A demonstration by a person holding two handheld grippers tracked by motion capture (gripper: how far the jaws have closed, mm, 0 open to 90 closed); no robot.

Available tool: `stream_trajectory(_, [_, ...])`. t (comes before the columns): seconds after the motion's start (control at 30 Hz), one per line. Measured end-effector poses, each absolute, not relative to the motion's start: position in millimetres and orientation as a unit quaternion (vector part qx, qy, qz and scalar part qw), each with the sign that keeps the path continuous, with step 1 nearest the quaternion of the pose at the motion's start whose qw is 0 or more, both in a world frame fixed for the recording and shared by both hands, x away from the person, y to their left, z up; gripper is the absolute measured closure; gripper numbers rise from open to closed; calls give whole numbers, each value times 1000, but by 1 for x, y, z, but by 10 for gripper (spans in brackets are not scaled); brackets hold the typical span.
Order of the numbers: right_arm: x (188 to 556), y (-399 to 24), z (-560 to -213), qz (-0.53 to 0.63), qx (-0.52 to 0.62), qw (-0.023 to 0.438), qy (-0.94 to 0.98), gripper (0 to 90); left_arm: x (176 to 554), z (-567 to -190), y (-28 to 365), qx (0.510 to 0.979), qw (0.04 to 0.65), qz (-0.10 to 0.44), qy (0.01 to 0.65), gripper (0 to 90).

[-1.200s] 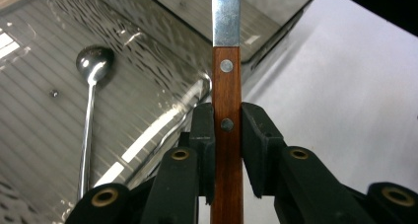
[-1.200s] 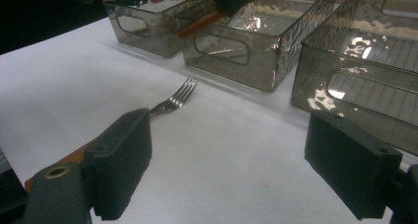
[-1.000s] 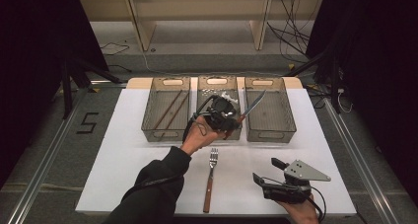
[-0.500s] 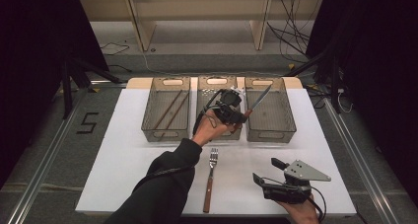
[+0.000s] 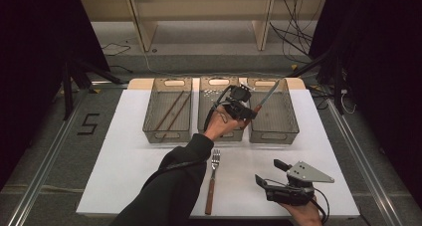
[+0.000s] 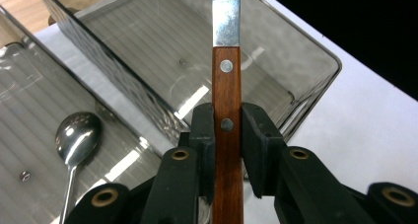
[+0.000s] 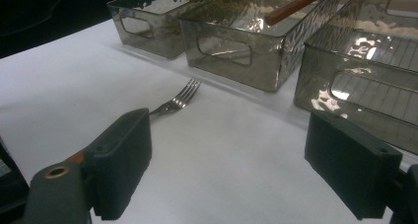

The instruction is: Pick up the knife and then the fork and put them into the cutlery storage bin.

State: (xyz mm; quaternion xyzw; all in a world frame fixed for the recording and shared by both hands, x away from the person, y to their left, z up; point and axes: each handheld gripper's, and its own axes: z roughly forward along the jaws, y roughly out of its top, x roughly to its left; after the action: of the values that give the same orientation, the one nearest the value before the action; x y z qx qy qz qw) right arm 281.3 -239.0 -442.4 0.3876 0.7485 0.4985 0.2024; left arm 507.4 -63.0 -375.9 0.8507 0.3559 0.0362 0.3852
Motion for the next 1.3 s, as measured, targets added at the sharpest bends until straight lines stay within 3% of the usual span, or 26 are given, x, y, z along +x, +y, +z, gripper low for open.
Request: stream_trajectory(1.3, [281, -239, -442, 503, 385, 198, 748, 188, 523, -389, -102, 848, 382, 13, 369, 758])
